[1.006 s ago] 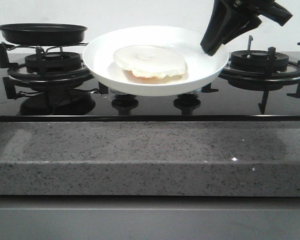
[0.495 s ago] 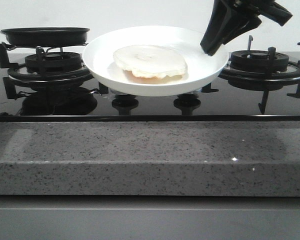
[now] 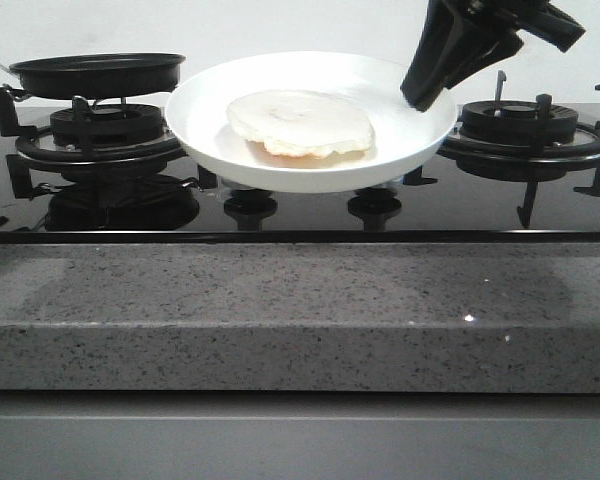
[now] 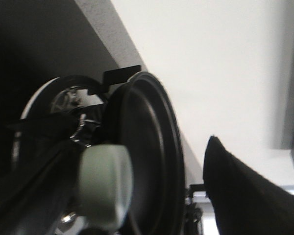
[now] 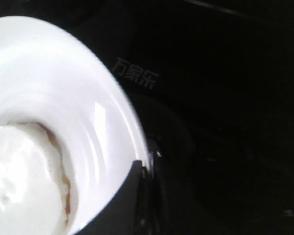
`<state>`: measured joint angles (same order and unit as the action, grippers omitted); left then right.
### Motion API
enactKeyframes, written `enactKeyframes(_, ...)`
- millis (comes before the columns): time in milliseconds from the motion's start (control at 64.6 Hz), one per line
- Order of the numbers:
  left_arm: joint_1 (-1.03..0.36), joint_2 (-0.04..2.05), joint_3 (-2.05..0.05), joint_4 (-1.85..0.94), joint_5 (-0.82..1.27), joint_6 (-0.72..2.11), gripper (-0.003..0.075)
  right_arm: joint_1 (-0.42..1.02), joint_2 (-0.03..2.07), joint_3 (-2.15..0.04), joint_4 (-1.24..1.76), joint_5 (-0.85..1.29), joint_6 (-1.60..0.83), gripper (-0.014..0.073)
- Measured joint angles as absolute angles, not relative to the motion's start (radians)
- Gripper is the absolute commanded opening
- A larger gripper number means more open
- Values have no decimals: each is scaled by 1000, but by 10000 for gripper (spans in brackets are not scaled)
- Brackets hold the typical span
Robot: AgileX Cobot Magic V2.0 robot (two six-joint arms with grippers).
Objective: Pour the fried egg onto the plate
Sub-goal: 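Open the left gripper off the pan handle and withdraw it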
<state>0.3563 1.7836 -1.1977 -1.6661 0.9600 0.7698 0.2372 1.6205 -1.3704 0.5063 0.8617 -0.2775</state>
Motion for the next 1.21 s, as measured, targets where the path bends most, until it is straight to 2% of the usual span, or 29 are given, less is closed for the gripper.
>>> enactKeyframes(263, 432, 1784, -1199, -1520, 1138, 770, 529, 237, 1620, -1370, 506, 862, -278, -60)
enactKeyframes(371, 435, 1784, -1199, -1484, 1164, 770, 472, 237, 1620, -1370, 506, 862, -278, -60)
enactKeyframes(449, 435, 1784, -1199, -1458, 1170, 770, 393, 237, 1620, -1370, 506, 862, -278, -60)
enactKeyframes(697, 428, 1764, -1199, -1429, 1172, 770, 2, 237, 1620, -1370, 506, 862, -278, -60)
enactKeyframes(727, 424, 1759, -1199, -1424, 1172, 770, -19, 237, 1620, -1370, 506, 862, -278, -60)
enactKeyframes(1037, 374, 1683, -1199, -1332, 1177, 770, -20, 237, 1620, -1370, 506, 862, -278, -60)
enactKeyframes(1207, 324, 1572, -1199, -1159, 1106, 722, -20, 237, 1620, -1370, 506, 862, -278, -60)
